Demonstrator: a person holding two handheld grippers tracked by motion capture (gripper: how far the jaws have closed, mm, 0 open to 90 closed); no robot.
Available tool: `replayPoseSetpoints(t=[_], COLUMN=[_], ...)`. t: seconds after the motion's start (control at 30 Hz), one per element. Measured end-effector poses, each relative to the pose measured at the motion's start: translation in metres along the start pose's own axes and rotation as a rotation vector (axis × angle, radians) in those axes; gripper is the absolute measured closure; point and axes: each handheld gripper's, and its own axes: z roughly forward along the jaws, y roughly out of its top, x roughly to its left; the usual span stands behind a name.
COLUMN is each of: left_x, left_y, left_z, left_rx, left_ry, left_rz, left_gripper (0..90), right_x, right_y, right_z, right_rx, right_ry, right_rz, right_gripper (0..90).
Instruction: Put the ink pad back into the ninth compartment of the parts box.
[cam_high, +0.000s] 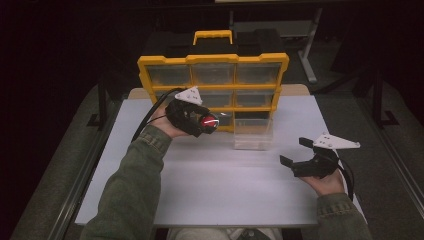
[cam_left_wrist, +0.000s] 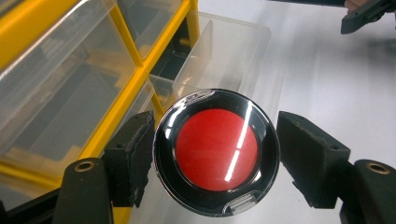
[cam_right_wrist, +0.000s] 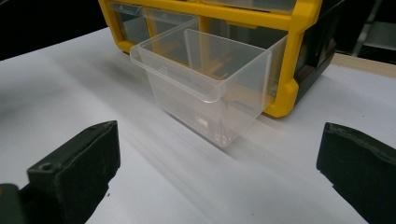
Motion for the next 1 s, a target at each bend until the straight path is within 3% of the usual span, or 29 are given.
replayPoseSetpoints(t=[0.47, 0.77, 1.0], left_x=[0.002, 0.0, -0.002], left_y=[0.021, 0.041, 0.047], left_z=[0.008, 0.023, 0.036], left_rx=[-0.022, -0.017, 0.006], left_ry=[-0.012, -0.025, -0.032], left_rz=[0.013, 0.054, 0.077], left_gripper=[29.9, 29.9, 29.9], right_x=[0.0, 0.001, 0.0], right_y=[0.0, 0.0, -0.001], right_z=[-0.001, 0.0, -0.001], right_rx=[-0.002, -0.001, -0.002], right_ry=[0.0, 0.004, 0.002], right_rz=[0.002, 0.003, 0.003], right_gripper=[0.0, 0.0, 0.0])
